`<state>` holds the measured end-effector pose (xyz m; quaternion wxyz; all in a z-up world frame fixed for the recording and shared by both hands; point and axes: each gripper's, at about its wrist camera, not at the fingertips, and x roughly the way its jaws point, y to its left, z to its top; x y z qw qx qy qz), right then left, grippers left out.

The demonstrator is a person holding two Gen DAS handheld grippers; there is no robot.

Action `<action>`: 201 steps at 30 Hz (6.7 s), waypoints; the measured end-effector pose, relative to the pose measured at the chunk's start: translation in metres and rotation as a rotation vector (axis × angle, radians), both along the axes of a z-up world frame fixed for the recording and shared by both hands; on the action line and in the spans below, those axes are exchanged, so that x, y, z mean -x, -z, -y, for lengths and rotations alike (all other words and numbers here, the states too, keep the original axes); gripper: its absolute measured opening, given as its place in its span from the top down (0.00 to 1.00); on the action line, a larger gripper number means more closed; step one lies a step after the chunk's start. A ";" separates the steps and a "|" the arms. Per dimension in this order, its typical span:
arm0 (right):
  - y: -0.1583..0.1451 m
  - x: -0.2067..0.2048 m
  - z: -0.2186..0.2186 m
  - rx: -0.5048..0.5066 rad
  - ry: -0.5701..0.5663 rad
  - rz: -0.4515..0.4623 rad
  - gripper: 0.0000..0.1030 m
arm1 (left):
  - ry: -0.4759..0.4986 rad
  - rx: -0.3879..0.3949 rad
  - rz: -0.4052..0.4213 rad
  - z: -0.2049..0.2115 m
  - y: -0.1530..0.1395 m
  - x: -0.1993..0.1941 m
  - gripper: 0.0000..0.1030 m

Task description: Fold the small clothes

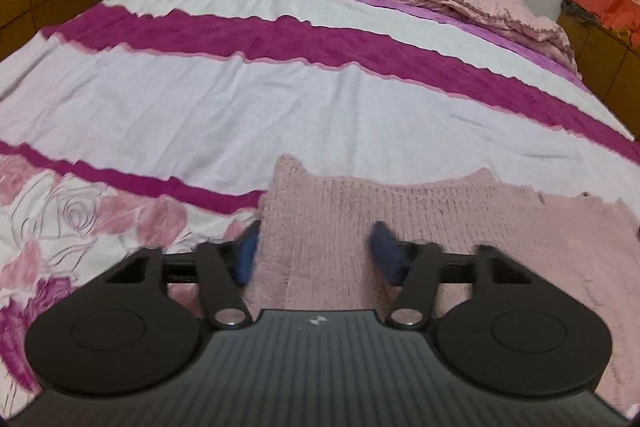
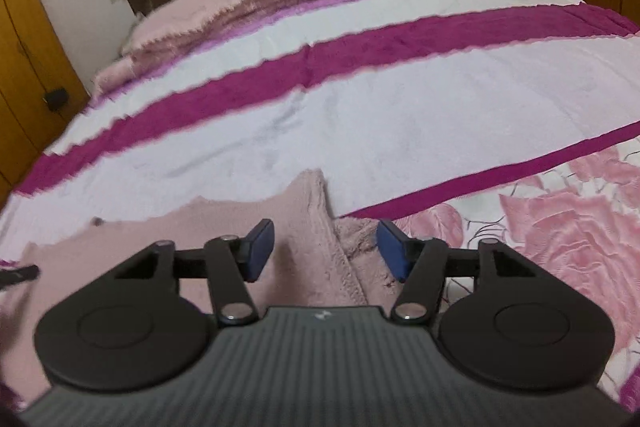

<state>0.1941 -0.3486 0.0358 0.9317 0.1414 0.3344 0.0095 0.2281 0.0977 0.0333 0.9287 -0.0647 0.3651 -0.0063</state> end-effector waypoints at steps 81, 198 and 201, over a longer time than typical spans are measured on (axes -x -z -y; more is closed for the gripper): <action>-0.028 0.118 -0.024 -0.559 0.061 0.247 0.73 | -0.040 -0.085 -0.186 0.018 -0.033 0.154 0.06; -0.010 0.075 -0.195 -0.467 -0.383 -0.045 0.53 | 0.092 0.606 -0.115 -0.059 0.000 0.111 0.36; -0.026 0.090 -0.178 -0.487 -0.360 -0.038 0.53 | 0.137 0.651 -0.128 -0.043 -0.008 0.123 0.37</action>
